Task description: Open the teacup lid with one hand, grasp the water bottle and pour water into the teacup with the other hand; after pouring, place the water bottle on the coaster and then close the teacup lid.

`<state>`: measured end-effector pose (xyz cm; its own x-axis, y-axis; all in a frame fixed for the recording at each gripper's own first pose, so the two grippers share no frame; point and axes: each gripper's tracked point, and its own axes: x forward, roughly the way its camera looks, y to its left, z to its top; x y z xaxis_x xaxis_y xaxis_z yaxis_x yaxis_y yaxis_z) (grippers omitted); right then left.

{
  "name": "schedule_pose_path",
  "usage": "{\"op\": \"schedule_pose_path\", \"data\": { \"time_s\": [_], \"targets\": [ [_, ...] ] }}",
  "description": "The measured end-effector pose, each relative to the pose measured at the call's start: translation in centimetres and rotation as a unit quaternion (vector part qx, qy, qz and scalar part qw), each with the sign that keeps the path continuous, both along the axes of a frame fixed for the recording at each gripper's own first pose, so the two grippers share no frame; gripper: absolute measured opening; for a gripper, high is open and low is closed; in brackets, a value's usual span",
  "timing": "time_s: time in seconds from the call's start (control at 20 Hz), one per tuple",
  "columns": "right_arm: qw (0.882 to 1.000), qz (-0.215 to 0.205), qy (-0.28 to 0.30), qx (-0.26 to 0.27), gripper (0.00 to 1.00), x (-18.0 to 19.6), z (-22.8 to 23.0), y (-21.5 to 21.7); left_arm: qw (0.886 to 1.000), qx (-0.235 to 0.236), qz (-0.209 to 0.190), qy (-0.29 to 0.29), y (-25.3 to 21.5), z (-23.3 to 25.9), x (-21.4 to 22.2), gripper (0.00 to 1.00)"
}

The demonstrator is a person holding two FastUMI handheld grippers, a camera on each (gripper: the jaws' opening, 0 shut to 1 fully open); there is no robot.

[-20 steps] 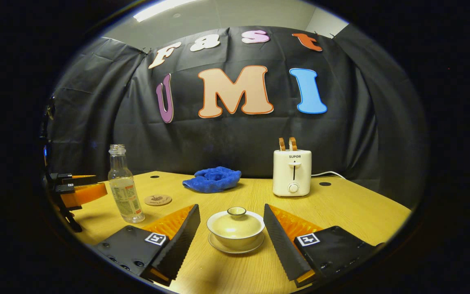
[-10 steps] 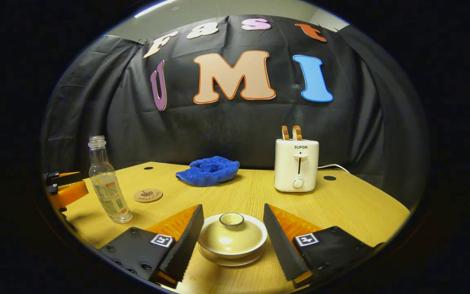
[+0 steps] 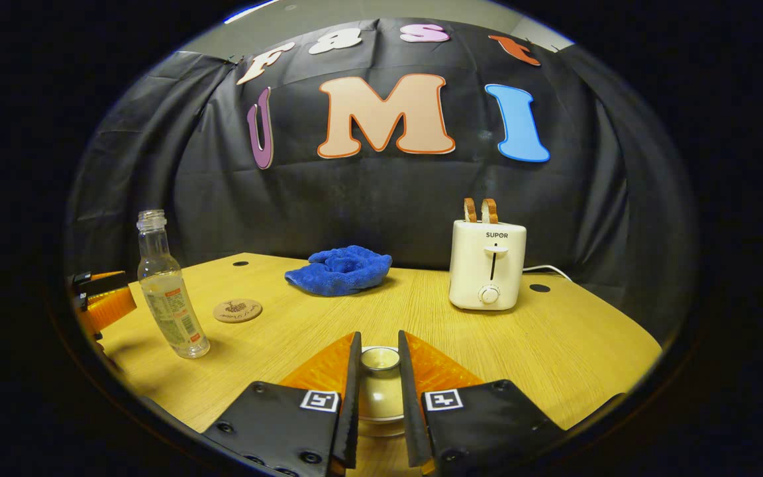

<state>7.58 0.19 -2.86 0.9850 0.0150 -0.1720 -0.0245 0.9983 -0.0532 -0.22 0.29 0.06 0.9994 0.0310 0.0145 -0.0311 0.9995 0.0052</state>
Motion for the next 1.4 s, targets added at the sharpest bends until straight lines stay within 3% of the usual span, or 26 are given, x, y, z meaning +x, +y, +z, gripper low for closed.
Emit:
{"op": "schedule_pose_path", "data": {
  "time_s": [0.55,0.85,1.4],
  "targets": [
    [0.999,0.012,-0.034,-0.007,0.33,-0.5,1.2,0.3,0.999,0.000,-0.035,0.002,-1.5,-0.1,0.7,0.95],
    [0.997,-0.019,-0.066,0.024,0.33,-1.5,2.3,-1.6,0.998,-0.001,-0.057,0.016,-2.2,-0.6,2.6,0.95],
    [0.992,-0.091,-0.089,0.017,0.33,-6.0,3.1,-6.8,0.995,-0.009,-0.073,0.065,-2.6,-1.9,6.4,0.94]
  ]
}}
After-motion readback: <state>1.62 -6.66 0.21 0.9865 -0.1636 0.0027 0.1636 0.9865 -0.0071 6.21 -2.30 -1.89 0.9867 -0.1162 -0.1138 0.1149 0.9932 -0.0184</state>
